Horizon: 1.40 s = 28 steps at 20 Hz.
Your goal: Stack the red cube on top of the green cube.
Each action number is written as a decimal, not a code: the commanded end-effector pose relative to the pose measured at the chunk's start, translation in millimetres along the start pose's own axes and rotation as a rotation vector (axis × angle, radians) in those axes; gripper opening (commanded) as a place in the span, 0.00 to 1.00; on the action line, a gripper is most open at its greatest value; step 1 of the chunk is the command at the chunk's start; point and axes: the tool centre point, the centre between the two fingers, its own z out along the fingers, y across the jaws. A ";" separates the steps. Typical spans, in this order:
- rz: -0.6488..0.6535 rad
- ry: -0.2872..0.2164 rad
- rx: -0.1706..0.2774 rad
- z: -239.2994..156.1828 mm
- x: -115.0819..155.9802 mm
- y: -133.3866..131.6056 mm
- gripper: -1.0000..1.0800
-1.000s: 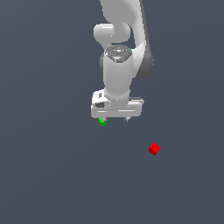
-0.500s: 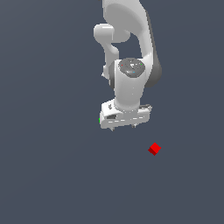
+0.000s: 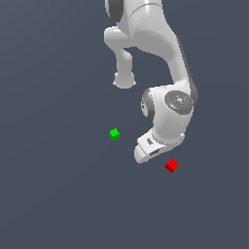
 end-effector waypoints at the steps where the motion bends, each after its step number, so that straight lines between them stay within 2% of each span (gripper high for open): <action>1: -0.071 -0.004 0.002 12.4 14.4 -17.8 0.96; 7: -0.201 -0.013 0.005 35.0 36.4 -53.1 0.96; 13: -0.277 -0.018 0.006 47.9 46.8 -75.0 0.96; 28: -0.287 -0.019 0.006 59.6 47.3 -78.6 0.96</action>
